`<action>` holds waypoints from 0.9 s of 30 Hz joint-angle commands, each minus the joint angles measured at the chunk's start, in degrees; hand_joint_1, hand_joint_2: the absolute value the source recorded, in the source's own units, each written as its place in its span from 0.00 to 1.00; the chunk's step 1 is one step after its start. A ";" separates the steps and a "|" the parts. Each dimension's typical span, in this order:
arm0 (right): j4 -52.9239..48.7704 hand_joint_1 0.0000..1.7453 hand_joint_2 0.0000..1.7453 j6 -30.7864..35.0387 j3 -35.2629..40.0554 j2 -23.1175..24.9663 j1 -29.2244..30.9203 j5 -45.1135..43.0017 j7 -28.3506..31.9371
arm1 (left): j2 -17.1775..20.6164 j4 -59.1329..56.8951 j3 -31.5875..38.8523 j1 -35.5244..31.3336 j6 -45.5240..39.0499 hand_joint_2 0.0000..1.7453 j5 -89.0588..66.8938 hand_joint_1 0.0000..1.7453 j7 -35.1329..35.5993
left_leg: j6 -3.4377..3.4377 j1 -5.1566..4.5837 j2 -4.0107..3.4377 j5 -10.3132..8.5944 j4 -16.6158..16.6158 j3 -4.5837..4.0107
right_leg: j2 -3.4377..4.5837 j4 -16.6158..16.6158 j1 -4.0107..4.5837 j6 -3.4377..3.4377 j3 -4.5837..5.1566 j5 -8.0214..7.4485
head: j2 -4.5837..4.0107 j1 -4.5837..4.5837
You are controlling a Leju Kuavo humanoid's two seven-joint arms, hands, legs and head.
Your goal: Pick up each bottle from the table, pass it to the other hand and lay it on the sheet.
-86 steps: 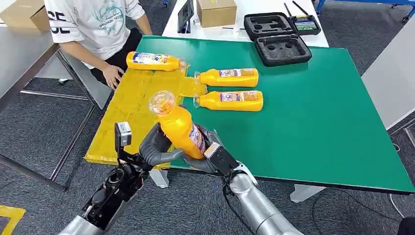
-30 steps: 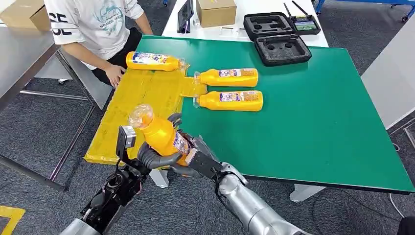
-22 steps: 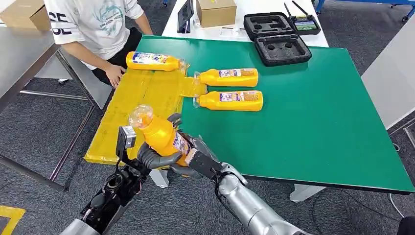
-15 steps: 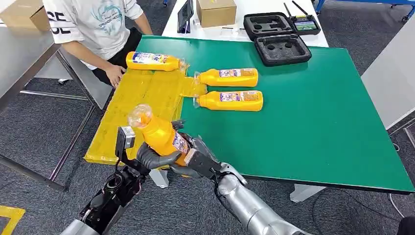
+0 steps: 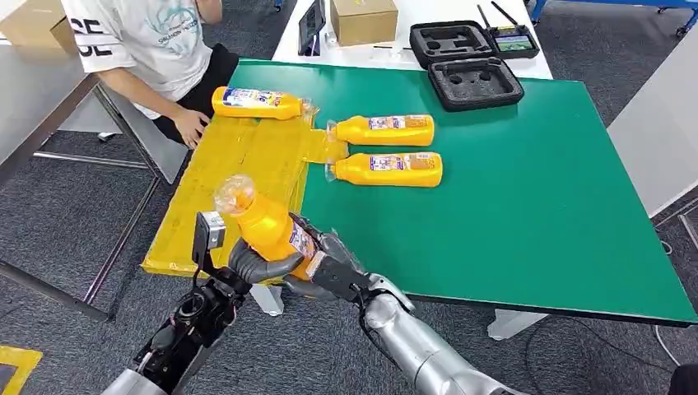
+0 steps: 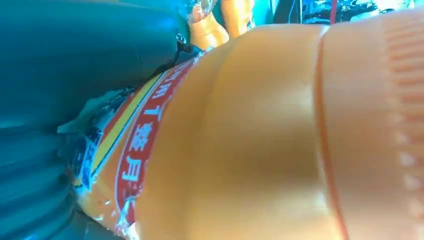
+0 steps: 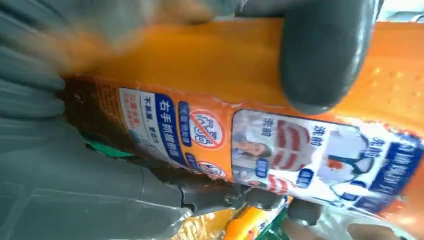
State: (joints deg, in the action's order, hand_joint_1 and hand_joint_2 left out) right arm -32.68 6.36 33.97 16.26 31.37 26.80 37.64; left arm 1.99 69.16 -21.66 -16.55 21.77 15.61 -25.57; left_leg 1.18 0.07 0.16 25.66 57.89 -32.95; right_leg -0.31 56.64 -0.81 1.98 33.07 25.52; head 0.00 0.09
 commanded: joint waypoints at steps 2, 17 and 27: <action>-0.19 0.00 0.00 3.56 -0.76 -0.66 0.77 -0.83 -0.75 | -0.41 0.59 1.64 -1.12 -4.79 1.00 -5.00 1.00 -2.20 | -0.10 0.13 0.04 0.05 0.03 0.11 | -0.02 -0.04 0.14 -0.12 -0.17 0.03 | 0.00 0.02; -20.29 0.00 0.00 11.81 -1.11 -3.69 -4.10 -2.76 -0.27 | -1.83 -2.93 8.01 -1.99 -15.67 1.00 -12.12 1.00 -3.96 | -0.08 0.07 0.04 -0.01 -0.01 0.07 | -0.03 -0.04 0.08 -0.09 -0.10 -0.01 | 0.00 0.07; -26.60 0.00 0.00 12.29 0.46 -4.78 -5.66 -2.85 -0.99 | -1.73 -8.36 12.26 -7.38 -31.37 1.00 -22.47 1.00 -6.16 | -0.05 0.05 0.10 -0.04 0.04 -0.05 | -0.10 0.01 0.05 -0.05 0.00 0.01 | 0.00 0.02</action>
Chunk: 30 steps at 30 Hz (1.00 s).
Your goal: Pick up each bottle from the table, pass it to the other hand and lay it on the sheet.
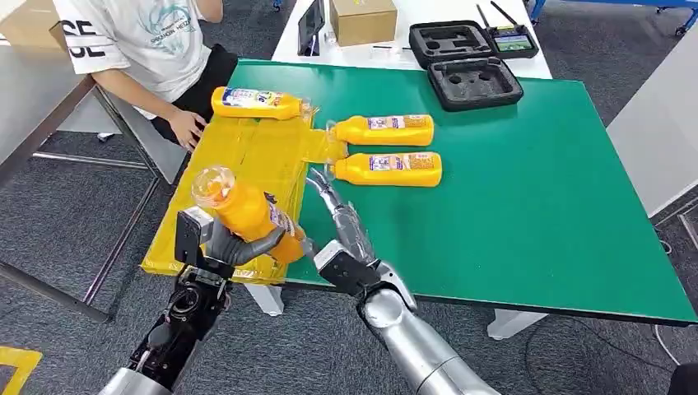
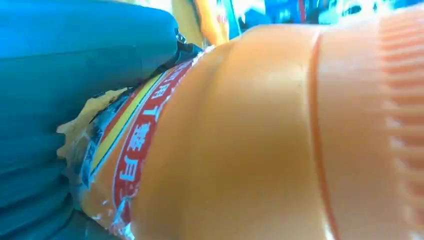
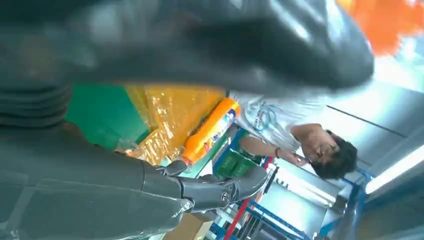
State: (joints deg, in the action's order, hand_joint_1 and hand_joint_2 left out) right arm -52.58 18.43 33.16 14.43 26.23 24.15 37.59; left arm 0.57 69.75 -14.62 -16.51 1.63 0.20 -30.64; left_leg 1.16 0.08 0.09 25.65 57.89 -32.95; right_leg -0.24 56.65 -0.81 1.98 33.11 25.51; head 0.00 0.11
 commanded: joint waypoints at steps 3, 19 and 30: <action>-7.30 0.00 0.00 -0.01 1.83 -3.10 -0.63 -0.53 -1.05 | 0.58 -11.33 6.48 -9.41 -14.53 1.00 -9.43 0.99 -1.77 | -0.07 0.08 0.13 -0.02 0.03 0.01 | -0.10 -0.01 0.08 -0.09 -0.09 0.00 | 0.00 0.02; -12.38 0.00 0.00 -0.79 3.48 -2.59 -4.31 -6.60 1.03 | 6.63 -41.19 -9.12 -34.90 -15.72 1.00 -56.45 1.00 13.72 | -0.09 0.09 0.13 -0.03 0.06 0.00 | -0.16 0.02 0.10 -0.06 -0.09 0.02 | 0.00 0.04; -10.54 0.00 0.00 -0.30 3.96 -2.80 -4.09 -7.47 1.84 | 5.76 -48.67 -14.34 -37.93 -6.81 1.00 -61.30 1.00 15.23 | -0.11 0.09 0.13 -0.03 0.02 0.07 | -0.13 -0.02 0.09 -0.07 -0.15 0.02 | 0.00 -0.02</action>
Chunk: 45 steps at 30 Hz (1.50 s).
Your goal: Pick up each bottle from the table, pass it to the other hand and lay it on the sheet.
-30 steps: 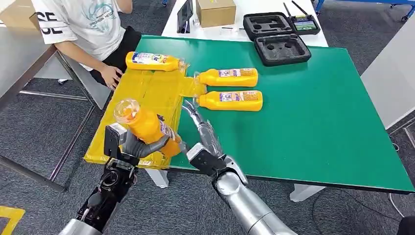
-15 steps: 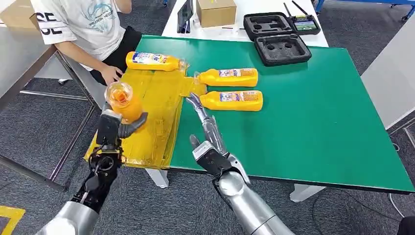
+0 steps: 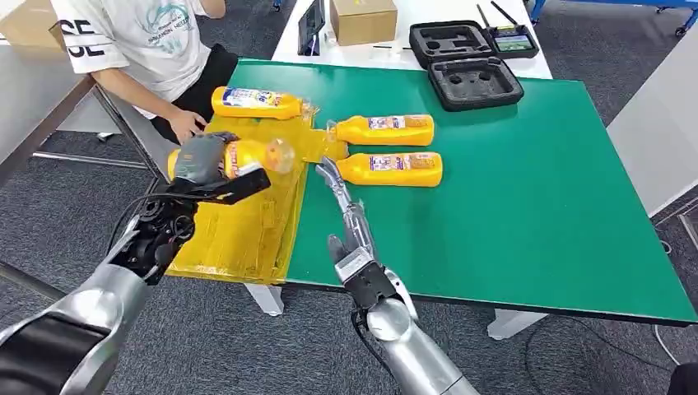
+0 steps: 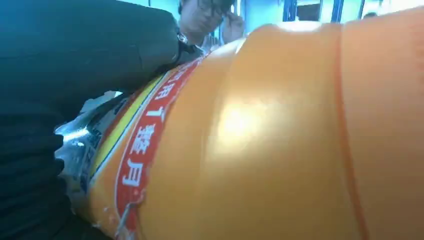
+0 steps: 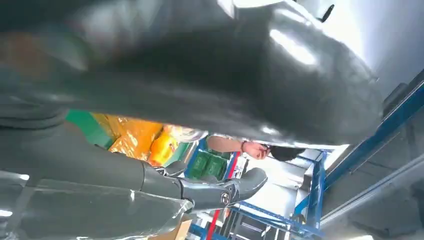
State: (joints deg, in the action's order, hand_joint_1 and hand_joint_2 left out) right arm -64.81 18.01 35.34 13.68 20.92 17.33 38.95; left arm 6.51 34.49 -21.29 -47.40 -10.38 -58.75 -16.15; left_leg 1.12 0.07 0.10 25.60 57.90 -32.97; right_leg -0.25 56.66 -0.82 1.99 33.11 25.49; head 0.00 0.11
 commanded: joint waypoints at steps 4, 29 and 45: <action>2.82 0.00 0.00 -0.25 1.81 -2.02 1.92 -0.88 0.47 | -0.52 -16.27 -9.91 -8.93 13.88 1.00 -3.45 1.00 -0.04 | -0.05 0.13 0.11 0.02 0.08 -0.01 | -0.08 0.00 0.14 -0.08 -0.07 0.01 | 0.00 0.02; 6.86 0.00 0.00 -2.23 2.92 -1.20 4.37 -1.14 0.06 | -0.04 -19.88 -14.32 -8.59 27.90 1.00 -6.73 1.00 0.04 | -0.08 0.15 -0.01 0.06 0.08 0.04 | 0.05 0.00 0.16 -0.10 -0.11 0.01 | 0.00 0.00; 6.93 0.00 0.00 -2.56 2.98 -1.29 4.81 -0.79 -0.68 | -0.30 -19.82 -13.45 -6.54 28.72 1.00 -5.55 1.00 -0.81 | -0.04 0.04 0.03 0.00 -0.01 0.00 | 0.02 -0.02 0.05 -0.05 -0.05 -0.02 | 0.00 0.02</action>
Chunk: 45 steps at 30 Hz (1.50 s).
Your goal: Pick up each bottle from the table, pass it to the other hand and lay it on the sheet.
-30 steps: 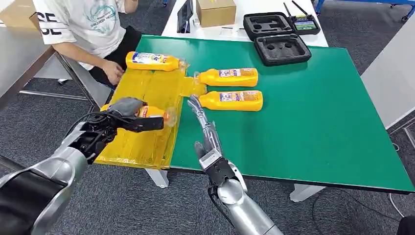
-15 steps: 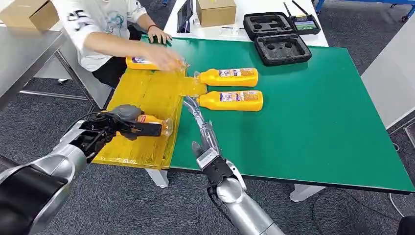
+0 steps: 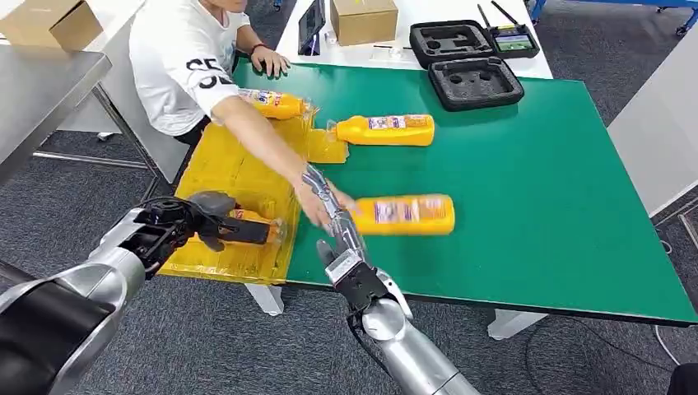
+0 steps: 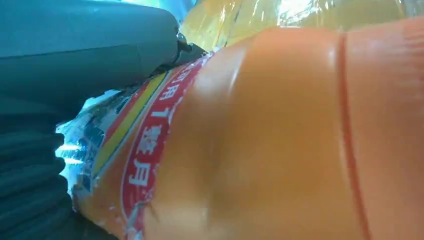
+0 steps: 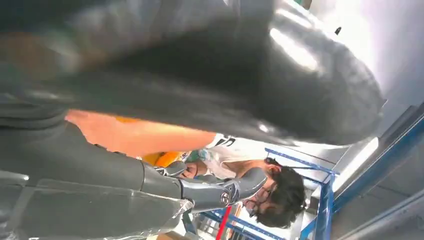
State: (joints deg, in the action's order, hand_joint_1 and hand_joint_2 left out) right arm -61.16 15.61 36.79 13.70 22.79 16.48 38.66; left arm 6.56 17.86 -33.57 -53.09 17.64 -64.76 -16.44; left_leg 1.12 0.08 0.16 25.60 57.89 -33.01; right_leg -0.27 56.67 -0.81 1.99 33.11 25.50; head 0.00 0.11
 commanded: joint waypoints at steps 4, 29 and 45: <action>3.41 0.00 0.00 -0.12 1.62 -1.60 2.68 0.14 -0.46 | 0.28 -2.85 -1.95 0.19 -0.93 1.00 -0.32 1.00 0.05 | -0.04 0.05 -0.09 0.02 -0.02 0.10 | 0.09 -0.05 0.05 -0.06 -0.09 -0.02 | 0.00 0.02; 4.20 0.00 0.00 1.47 1.06 -1.79 2.85 0.95 -0.57 | -0.77 -3.00 3.17 3.50 -2.18 0.00 4.28 0.00 -1.37 | -0.03 0.01 -0.05 -0.01 -0.05 0.15 | 0.02 -0.05 0.01 -0.04 -0.17 -0.02 | 0.00 0.02; 5.50 0.00 0.00 1.65 1.00 -1.31 3.71 0.84 -0.51 | -0.49 -2.82 7.46 3.19 3.46 0.00 9.53 0.00 -6.26 | -0.06 0.08 -0.08 -0.05 -0.05 0.23 | 0.03 -0.09 0.05 -0.09 -0.27 -0.04 | 0.00 0.02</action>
State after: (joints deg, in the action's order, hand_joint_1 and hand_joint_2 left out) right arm -59.01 17.11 36.81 13.68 23.65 17.51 38.05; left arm 6.64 17.55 -27.63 -50.18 20.72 -55.23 -22.62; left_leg 1.13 0.08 0.18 25.55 57.88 -32.89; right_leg -0.35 56.67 -0.83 1.99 32.94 25.49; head 0.00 0.13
